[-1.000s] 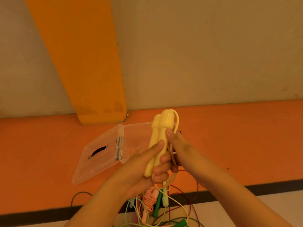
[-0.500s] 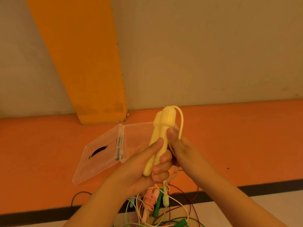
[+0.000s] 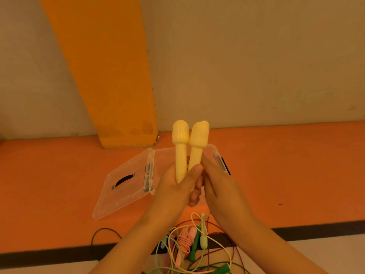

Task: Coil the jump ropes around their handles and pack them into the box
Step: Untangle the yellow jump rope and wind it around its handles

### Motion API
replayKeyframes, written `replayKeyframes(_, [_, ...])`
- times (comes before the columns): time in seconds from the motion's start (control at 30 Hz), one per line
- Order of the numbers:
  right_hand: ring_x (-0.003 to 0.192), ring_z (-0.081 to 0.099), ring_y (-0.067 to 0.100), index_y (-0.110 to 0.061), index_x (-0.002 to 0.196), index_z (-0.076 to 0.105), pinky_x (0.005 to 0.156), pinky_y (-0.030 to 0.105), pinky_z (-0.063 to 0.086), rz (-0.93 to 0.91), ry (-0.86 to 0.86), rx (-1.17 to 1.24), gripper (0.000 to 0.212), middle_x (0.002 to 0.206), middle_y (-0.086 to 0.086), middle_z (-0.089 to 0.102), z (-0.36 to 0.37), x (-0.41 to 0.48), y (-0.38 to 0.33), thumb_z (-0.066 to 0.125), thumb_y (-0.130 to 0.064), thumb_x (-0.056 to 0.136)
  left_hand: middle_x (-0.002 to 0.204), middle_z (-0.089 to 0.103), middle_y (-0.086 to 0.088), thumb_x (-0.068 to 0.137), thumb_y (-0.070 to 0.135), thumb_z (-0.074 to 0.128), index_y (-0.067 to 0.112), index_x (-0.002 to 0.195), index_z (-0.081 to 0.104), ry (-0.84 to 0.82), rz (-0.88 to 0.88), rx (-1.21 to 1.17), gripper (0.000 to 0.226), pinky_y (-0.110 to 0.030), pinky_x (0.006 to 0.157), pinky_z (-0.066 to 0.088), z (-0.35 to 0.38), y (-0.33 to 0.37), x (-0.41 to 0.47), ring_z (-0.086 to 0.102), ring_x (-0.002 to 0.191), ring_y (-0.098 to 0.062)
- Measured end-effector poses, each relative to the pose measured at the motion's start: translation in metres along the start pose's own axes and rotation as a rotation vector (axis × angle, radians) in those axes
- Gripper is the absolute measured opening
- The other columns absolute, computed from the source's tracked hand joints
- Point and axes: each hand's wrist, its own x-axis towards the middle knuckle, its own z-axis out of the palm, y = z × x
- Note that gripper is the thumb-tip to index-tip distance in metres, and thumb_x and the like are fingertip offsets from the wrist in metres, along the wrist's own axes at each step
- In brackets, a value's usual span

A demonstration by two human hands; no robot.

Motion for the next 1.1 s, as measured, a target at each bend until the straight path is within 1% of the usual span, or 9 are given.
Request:
replayKeyframes(0.1, [0.077, 0.059, 0.017, -0.036, 0.139, 0.039, 0.069, 0.042, 0.051, -0.022, -0.061, -0.173, 0.046, 0.087, -0.004, 0.058, -0.005, 0.001, 0.001, 0.038, -0.015, 0.099, 0.059, 0.05, -0.004, 0.096, 0.012, 0.051, 0.006, 0.09, 0.051, -0.004, 0.006, 0.039, 0.008, -0.023, 0.039, 0.032, -0.004, -0.002, -0.002, 0.039, 0.042, -0.012])
replayKeyframes(0.27, [0.066, 0.049, 0.008, -0.02, 0.115, 0.061, 0.055, 0.022, 0.039, -0.033, -0.035, -0.098, 0.036, 0.075, -0.012, 0.055, -0.011, 0.002, -0.003, 0.036, -0.027, 0.091, 0.06, 0.05, -0.004, 0.087, 0.024, 0.064, 0.003, 0.099, 0.05, -0.131, -0.066, -0.07, 0.028, -0.022, 0.04, 0.034, -0.01, -0.006, -0.005, 0.04, 0.041, -0.011])
replayKeyframes(0.37, [0.061, 0.05, 0.004, -0.018, 0.108, 0.063, 0.058, 0.031, 0.043, 0.026, -0.026, -0.045, 0.022, 0.067, -0.016, 0.055, -0.009, -0.001, 0.003, 0.047, -0.018, 0.093, 0.06, 0.05, -0.004, 0.086, 0.021, 0.065, 0.004, 0.1, 0.048, -0.242, -0.148, -0.119, 0.028, -0.021, 0.04, 0.035, -0.014, -0.005, -0.009, 0.041, 0.04, -0.01])
replayKeyframes(0.47, [0.058, 0.053, -0.004, -0.02, 0.105, 0.061, 0.054, 0.024, 0.041, 0.022, -0.04, -0.019, 0.016, 0.06, -0.026, 0.055, -0.008, -0.002, 0.007, 0.055, -0.012, 0.093, 0.056, 0.048, -0.003, 0.088, 0.019, 0.06, 0.005, 0.09, 0.046, -0.317, -0.219, -0.207, 0.02, -0.021, 0.04, 0.033, -0.017, -0.002, -0.009, 0.039, 0.039, -0.009])
replayKeyframes(0.63, [0.052, 0.055, 0.009, -0.017, 0.084, 0.056, 0.059, 0.042, 0.049, 0.126, -0.06, 0.206, 0.016, 0.063, -0.003, 0.062, -0.006, -0.003, 0.004, 0.05, -0.026, 0.096, 0.062, 0.046, -0.002, 0.09, 0.018, 0.058, 0.006, 0.098, 0.048, -0.342, -0.188, -0.281, 0.017, -0.02, 0.041, 0.032, -0.022, 0.004, -0.007, 0.039, 0.043, -0.008])
replayKeyframes(0.73, [0.061, 0.058, 0.011, -0.024, 0.077, 0.06, 0.07, 0.042, 0.049, 0.24, -0.277, 0.247, 0.036, 0.063, -0.003, 0.061, -0.007, -0.006, 0.008, 0.04, -0.051, 0.091, 0.059, 0.046, 0.0, 0.084, 0.02, 0.061, 0.007, 0.098, 0.046, -0.3, -0.177, -0.295, 0.024, -0.02, 0.039, 0.033, -0.03, 0.006, -0.004, 0.037, 0.042, -0.007])
replayKeyframes(0.83, [0.063, 0.053, 0.011, -0.028, 0.09, 0.059, 0.07, 0.041, 0.048, 0.271, -0.443, 0.202, 0.028, 0.064, -0.006, 0.052, 0.0, -0.015, 0.016, 0.039, -0.046, 0.097, 0.06, 0.044, 0.0, 0.084, 0.017, 0.063, 0.009, 0.101, 0.05, -0.196, -0.168, -0.298, 0.023, -0.02, 0.038, 0.032, -0.04, 0.006, 0.002, 0.036, 0.042, -0.007])
replayKeyframes(0.97, [0.05, 0.041, 0.005, -0.024, 0.093, 0.054, 0.05, 0.027, 0.034, 0.128, -0.249, 0.008, 0.009, 0.057, -0.006, 0.045, -0.004, -0.011, 0.023, 0.049, -0.03, 0.098, 0.059, 0.046, 0.0, 0.086, 0.012, 0.061, 0.007, 0.098, 0.051, 0.001, -0.206, -0.163, 0.016, -0.02, 0.037, 0.03, -0.051, 0.0, 0.007, 0.036, 0.042, -0.008])
replayKeyframes(1.1, [0.056, 0.048, 0.004, -0.029, 0.091, 0.062, 0.05, 0.018, 0.033, -0.048, -0.079, -0.03, 0.007, 0.064, -0.02, 0.054, -0.022, -0.003, 0.016, 0.056, -0.029, 0.094, 0.058, 0.049, 0.0, 0.093, 0.008, 0.058, 0.008, 0.088, 0.052, 0.045, -0.242, 0.144, 0.008, -0.02, 0.037, 0.03, -0.051, -0.01, 0.006, 0.039, 0.042, -0.008])
